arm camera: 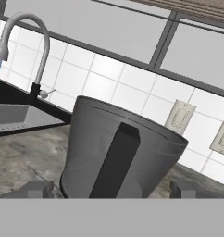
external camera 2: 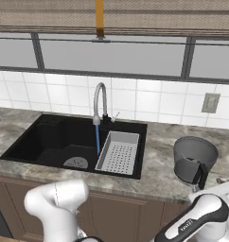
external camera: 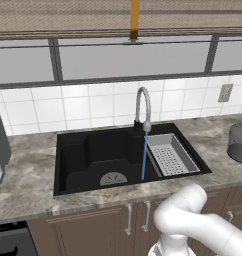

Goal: Turn on the sink faucet and place the jug under the water for a few seconds to fill it up.

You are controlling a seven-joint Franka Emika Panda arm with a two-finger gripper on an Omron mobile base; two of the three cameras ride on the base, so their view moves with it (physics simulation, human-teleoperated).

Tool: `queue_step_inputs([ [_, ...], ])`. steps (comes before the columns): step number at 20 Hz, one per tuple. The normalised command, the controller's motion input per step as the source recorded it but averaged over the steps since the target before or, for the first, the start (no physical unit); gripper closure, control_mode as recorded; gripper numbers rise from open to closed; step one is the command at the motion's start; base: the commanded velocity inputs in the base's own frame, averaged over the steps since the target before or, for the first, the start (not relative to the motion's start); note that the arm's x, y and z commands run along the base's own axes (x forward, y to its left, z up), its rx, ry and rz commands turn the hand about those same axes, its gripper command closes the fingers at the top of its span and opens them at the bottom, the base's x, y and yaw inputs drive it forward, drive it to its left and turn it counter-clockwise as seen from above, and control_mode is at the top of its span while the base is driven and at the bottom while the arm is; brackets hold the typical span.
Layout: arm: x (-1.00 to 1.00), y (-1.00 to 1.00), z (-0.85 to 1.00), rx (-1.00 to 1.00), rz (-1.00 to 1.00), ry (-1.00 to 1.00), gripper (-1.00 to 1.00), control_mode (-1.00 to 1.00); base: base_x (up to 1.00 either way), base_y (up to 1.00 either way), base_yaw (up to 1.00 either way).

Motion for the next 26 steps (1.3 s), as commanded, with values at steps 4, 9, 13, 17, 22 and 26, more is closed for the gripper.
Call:
queue_step_inputs([
  [4, 0.25, 0.0, -0.01, 0.0, 0.0, 0.04, -1.0, -1.0, 0.0, 0.0, 0.0],
  [9, 0.27, 0.0, 0.0, 0.0, 0.0, 0.04, -1.0, -1.0, 0.0, 0.0, 0.0],
  [13, 0.09, 0.01, -0.03, -0.01, 0.0, 0.02, -1.0, -1.0, 0.0, 0.0, 0.0],
  [17, 0.0, 0.14, -0.02, -0.02, 0.0, 0.0, -1.0, -1.0, 0.0, 0.0, 0.0],
  [22, 0.0, 0.13, -0.02, 0.0, 0.0, 0.02, -1.0, -1.0, 0.0, 0.0, 0.0],
  [26, 0.01, 0.16, -0.04, -0.01, 0.0, 0.04, -1.0, -1.0, 0.0, 0.0, 0.0],
])
